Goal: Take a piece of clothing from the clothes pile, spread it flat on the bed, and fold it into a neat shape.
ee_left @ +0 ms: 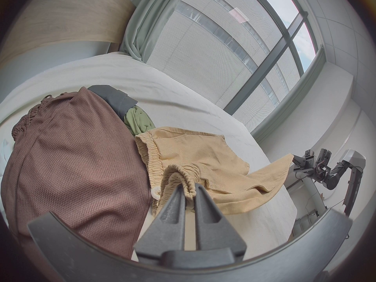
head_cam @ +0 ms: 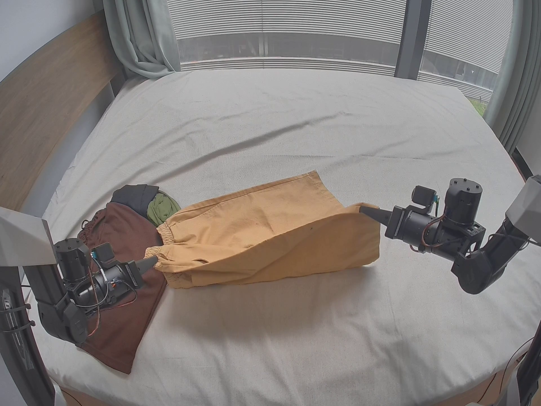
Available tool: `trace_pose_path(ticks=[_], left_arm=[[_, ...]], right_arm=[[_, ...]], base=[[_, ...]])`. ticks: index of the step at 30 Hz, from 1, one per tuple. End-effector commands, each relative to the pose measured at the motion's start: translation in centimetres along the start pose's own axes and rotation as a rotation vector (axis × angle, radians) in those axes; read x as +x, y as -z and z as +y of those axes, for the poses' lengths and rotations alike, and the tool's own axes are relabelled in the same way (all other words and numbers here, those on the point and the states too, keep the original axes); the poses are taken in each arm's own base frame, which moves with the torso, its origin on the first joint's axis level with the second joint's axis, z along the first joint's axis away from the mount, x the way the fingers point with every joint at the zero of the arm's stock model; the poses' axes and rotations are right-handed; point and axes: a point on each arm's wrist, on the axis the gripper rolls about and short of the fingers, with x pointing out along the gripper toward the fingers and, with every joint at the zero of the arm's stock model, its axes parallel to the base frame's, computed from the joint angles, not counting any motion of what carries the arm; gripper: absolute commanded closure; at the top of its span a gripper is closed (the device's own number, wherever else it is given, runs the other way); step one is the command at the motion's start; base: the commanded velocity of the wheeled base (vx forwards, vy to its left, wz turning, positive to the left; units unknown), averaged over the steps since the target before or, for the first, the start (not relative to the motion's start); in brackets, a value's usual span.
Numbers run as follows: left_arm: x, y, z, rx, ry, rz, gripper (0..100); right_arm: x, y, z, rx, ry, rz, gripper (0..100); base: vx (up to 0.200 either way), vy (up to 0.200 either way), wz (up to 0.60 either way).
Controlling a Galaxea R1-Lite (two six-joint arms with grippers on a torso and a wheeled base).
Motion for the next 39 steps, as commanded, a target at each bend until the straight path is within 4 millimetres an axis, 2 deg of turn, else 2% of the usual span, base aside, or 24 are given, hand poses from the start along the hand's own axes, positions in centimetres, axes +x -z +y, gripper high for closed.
trace_pose_path(ticks=[1, 11, 13, 21, 30, 39], left_arm=[[0.6, -0.3, -0.2, -0.01, -0.008, -0.024, 100], [1.3, -0.6, -0.6, -0.032, -0.019, -0.049, 100], [1.7, -1.0, -0.7, -0.046, -0.032, -0.076, 100], [2.9, -1.3, -0.1, -0.072, -0.067, -0.118, 100], [3.9, -1.7, 0.3, -0.106, -0.055, -0.145, 100], [5.4, -2.6, 0.7, -0.136, -0.042, -0.195, 100]], right_arm=[[1.5, -1.5, -0.1, -0.02, -0.017, -0.032, 100], [4.3, -3.6, -0.9, -0.024, -0.017, -0.038, 100], [5.7, -4.3, -1.5, -0.023, -0.014, -0.036, 100], [8.9, -5.9, -2.3, -0.02, -0.015, -0.027, 100], [11.7, -6.3, -4.0, -0.018, -0.009, -0.026, 100], [13.3, -5.9, -5.0, -0.01, -0.004, -0.016, 100]], base=[[0.0, 0.0, 0.0], [0.0, 0.0, 0.0], [0.0, 0.0, 0.0], [0.0, 0.0, 0.0], [0.0, 0.0, 0.0], [0.0, 0.0, 0.0]])
